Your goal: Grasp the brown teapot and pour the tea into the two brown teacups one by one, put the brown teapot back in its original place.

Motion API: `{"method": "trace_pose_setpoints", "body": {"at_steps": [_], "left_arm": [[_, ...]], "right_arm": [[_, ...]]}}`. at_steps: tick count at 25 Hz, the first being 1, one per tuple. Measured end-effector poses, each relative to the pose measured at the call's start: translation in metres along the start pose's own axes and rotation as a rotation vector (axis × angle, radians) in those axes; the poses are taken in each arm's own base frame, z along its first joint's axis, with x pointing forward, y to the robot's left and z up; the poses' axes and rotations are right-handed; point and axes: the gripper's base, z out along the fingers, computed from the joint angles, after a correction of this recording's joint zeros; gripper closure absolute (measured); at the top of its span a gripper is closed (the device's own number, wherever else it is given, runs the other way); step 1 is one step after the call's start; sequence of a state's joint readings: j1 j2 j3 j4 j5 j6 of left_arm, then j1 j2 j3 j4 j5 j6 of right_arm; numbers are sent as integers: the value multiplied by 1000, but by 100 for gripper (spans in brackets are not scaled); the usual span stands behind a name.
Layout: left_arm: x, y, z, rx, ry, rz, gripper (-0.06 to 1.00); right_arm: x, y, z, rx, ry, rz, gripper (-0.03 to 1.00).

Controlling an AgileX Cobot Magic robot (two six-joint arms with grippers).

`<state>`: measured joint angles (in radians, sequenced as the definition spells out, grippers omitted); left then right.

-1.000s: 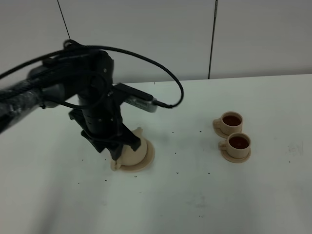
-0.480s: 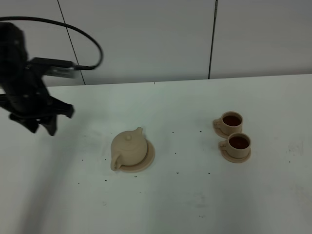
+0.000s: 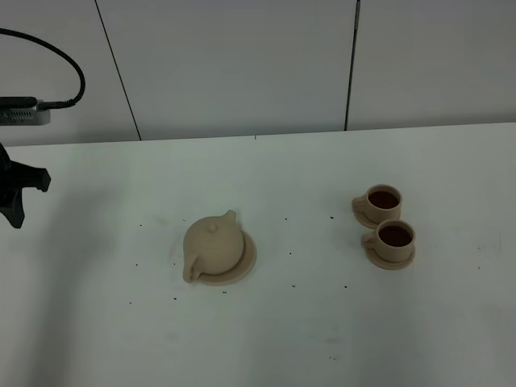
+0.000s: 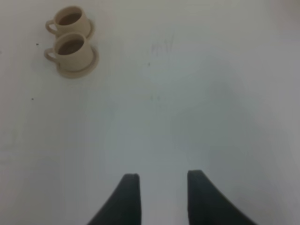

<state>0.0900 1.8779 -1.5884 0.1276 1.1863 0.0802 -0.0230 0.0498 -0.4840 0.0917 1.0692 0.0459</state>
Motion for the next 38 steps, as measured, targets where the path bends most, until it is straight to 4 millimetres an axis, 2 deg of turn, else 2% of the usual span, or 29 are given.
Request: {"method": "trace_pose_setpoints", "body": {"at_steps": [2,6,13,20,24,30,38], "left_arm": [[16,-2,-2,1,20,4,48],[53,-6,-18,29,16,-7,48],[137,-17,-35,66,3,-44,48],[212,-26,-40,62,-61,-104,48],[251,-31,-35,61,-134,-134,48],[288,-38,-14,60,-295,-180,48],[308,-40,-20,56,-411,-195,48]], "right_arm": [[0,0,0,0,0,0,73],[0,0,0,0,0,0,73],[0,0,0,0,0,0,73],[0,0,0,0,0,0,73],[0,0,0,0,0,0,73],[0,0,0,0,0,0,73],[0,0,0,0,0,0,73]]}}
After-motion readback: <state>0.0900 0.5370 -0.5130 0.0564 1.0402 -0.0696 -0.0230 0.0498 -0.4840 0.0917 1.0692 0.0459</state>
